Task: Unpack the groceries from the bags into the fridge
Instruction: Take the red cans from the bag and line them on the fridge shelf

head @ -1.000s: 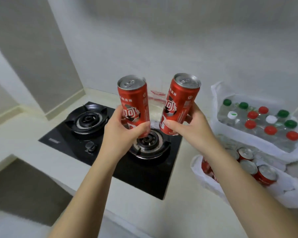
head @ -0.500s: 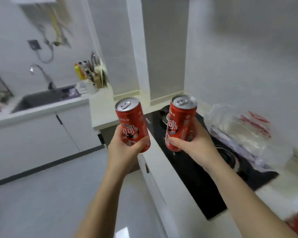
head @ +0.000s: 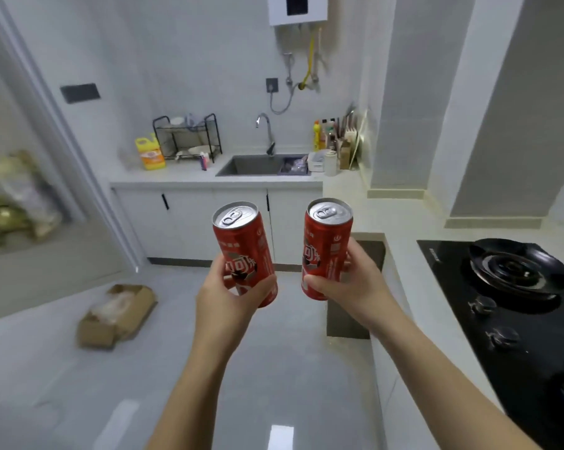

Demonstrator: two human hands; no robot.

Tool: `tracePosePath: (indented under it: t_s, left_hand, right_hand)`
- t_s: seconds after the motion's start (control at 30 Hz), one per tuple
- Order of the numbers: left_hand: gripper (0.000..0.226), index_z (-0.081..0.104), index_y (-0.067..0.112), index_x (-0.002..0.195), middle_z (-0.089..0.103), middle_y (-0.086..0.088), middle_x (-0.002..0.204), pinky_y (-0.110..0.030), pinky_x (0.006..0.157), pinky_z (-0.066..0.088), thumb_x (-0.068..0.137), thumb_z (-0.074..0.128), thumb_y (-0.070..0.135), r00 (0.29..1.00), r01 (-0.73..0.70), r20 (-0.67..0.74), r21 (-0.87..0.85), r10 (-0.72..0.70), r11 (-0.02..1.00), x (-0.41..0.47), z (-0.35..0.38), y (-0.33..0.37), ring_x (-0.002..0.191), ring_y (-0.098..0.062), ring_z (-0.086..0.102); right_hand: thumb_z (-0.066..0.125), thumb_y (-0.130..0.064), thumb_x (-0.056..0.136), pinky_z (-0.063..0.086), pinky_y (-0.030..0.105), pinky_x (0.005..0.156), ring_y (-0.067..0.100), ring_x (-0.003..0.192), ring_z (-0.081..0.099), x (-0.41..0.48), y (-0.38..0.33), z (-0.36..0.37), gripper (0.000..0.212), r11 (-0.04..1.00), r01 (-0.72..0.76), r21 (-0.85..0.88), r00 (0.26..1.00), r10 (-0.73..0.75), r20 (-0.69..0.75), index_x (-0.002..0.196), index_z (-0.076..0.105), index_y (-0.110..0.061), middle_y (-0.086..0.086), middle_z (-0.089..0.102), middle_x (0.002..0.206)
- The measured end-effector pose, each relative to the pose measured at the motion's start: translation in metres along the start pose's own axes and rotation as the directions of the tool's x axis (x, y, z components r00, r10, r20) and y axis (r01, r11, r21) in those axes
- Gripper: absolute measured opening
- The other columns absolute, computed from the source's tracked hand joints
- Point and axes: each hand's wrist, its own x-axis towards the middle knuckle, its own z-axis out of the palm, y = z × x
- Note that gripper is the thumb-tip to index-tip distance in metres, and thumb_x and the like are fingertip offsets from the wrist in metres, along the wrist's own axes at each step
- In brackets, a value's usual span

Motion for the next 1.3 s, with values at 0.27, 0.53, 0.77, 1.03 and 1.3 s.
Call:
tracePosePath:
  t_s: [0.27,0.53,0.77,1.03,1.3]
  left_hand:
    - [0.051,0.06,0.029,0.114,0.069,0.013,0.099,-0.007,0.066,0.048,0.069,0.084,0.022,0.956,0.023,-0.293,0.134,0.017,0.991,0.002,-0.126,-0.031,0.089,0.003,0.063]
    - [0.044,0.053,0.044,0.095,0.062,0.025,0.092,-0.004,0.058,0.042,0.07,0.084,0.024,0.763,0.158,-0.643,0.088,-0.065,0.984,-0.018,-0.181,-0.022,0.078,0.02,0.056]
    - [0.045,0.053,0.035,0.102,0.059,0.022,0.089,0.002,0.053,0.04,0.074,0.083,0.019,0.556,0.202,-0.831,0.113,-0.019,0.973,-0.045,-0.197,-0.019,0.071,0.023,0.054]
    - [0.046,0.05,0.037,0.102,0.057,0.026,0.087,0.004,0.054,0.039,0.073,0.083,0.023,0.408,0.287,-0.913,0.149,0.02,0.946,-0.075,-0.224,-0.019,0.071,0.026,0.053]
    - [0.048,0.05,0.035,0.103,0.055,0.027,0.086,0.0,0.053,0.04,0.072,0.084,0.022,0.329,0.321,-0.944,0.153,0.042,0.935,-0.077,-0.247,-0.023,0.07,0.014,0.056]
  right_hand:
    - [0.084,-0.025,0.074,0.04,0.008,0.063,-0.009,0.091,0.052,0.027,-0.046,0.139,0.057,0.991,0.044,0.126,0.946,-0.081,0.313,0.096,0.042,-0.056,-0.032,0.054,0.097]
    - [0.085,-0.024,0.07,0.049,0.011,0.068,-0.003,0.095,0.061,0.05,-0.084,0.221,0.055,0.954,0.123,0.274,0.783,-0.263,0.564,0.108,0.053,-0.047,-0.023,0.066,0.101]
    - [0.085,-0.018,0.071,0.048,0.006,0.065,-0.008,0.09,0.06,0.047,-0.102,0.267,0.055,0.918,0.153,0.365,0.589,-0.381,0.713,0.116,0.056,-0.031,-0.016,0.067,0.1]
    - [0.085,-0.024,0.07,0.047,0.01,0.069,-0.01,0.092,0.059,0.024,-0.124,0.306,0.054,0.89,0.168,0.423,0.48,-0.449,0.754,0.106,0.052,-0.047,-0.023,0.066,0.097]
    - [0.084,-0.025,0.072,0.048,0.012,0.067,-0.006,0.092,0.061,0.018,-0.141,0.336,0.051,0.868,0.17,0.467,0.388,-0.494,0.778,0.102,0.05,-0.048,-0.023,0.065,0.096]
